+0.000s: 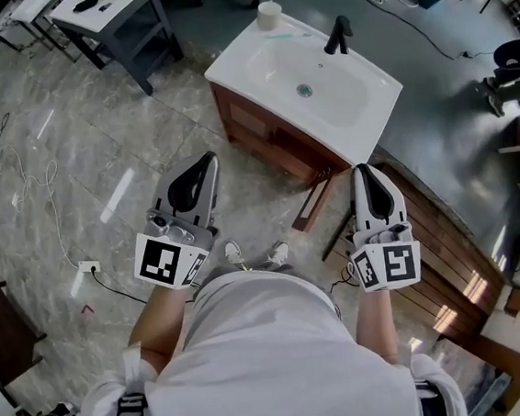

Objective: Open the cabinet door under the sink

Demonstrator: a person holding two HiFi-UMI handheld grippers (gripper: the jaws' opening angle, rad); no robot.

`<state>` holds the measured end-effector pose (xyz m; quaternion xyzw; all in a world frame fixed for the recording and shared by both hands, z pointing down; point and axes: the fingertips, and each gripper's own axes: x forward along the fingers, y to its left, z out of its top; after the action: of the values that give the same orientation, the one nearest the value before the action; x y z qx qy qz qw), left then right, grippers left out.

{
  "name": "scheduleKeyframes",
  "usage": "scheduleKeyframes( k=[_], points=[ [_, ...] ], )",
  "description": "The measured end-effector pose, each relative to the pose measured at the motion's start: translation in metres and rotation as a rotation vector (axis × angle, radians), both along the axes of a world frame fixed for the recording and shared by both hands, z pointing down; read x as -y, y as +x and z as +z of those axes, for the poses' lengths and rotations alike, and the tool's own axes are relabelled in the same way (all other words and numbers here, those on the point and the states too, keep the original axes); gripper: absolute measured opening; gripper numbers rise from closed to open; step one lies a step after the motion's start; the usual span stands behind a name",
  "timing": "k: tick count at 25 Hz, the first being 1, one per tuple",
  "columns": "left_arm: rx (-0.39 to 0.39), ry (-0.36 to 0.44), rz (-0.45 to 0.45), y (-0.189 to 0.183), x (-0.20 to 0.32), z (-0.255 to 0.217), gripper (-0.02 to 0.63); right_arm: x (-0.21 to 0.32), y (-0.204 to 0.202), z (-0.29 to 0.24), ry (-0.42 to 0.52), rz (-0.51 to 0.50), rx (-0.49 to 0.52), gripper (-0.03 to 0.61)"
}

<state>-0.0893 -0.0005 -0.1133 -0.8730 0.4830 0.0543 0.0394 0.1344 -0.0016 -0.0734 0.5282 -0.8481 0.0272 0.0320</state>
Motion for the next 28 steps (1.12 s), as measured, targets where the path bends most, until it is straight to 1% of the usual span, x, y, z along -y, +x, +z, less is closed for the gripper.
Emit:
scheduleKeyframes(
  k=[15,28],
  points=[
    [-0.006,0.017,0.01,-0.005,-0.004,-0.004,0.014,-0.007,-0.004,-0.008,0.018,0.01,0.003,0.041],
    [-0.009,0.027,-0.008,-0.007,-0.003,-0.009,0.014,-0.002,-0.004,-0.014,0.028,0.0,0.0,0.041]
  ],
)
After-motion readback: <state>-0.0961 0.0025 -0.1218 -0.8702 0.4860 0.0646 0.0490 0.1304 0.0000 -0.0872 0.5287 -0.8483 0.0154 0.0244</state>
